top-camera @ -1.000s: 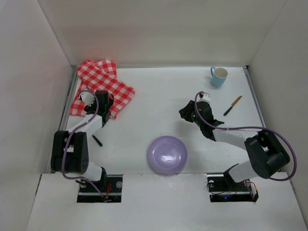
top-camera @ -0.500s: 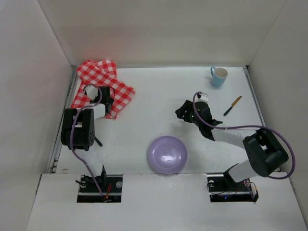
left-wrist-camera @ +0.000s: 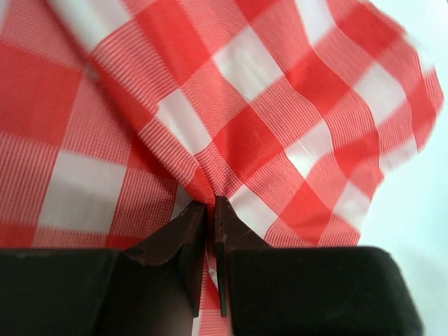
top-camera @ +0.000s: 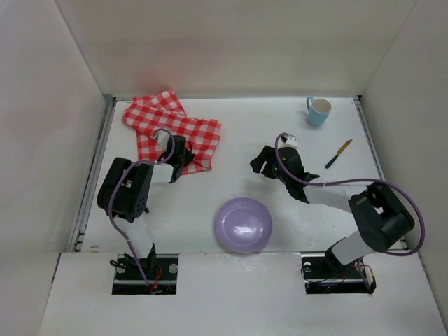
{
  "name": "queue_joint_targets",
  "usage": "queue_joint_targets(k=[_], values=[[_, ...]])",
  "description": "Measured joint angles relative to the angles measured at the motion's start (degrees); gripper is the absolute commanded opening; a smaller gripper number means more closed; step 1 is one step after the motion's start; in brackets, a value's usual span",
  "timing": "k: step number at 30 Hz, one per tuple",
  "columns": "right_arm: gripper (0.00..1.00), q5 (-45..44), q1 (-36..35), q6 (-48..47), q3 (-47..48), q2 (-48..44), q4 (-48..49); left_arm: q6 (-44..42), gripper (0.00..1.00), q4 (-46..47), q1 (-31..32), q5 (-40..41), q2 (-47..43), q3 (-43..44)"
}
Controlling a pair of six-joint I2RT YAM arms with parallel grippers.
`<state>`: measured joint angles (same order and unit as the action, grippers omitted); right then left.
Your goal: Set the dinner table for one person
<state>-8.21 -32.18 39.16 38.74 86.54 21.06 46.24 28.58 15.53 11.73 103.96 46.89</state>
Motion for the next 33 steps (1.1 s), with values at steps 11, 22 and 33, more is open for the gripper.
queue_joint_targets(k=[11, 22, 33], values=[[0.72, 0.3, -0.2, 0.6, 4.1, 6.7, -0.1, -4.2, 0.36, -1.9, 11.8, -9.2, -6.0, -4.6], [0.68, 2.2, 1.5, 6.2, 10.2, 14.0, -0.1, -3.8, 0.47, -3.9, 9.0, -5.4, -29.2, -16.7], [0.56, 4.4, 4.6, 10.9, 17.8, 21.9, -1.0, 1.7, 0.58, -13.0, -5.2, -0.2, -40.9, -30.6]])
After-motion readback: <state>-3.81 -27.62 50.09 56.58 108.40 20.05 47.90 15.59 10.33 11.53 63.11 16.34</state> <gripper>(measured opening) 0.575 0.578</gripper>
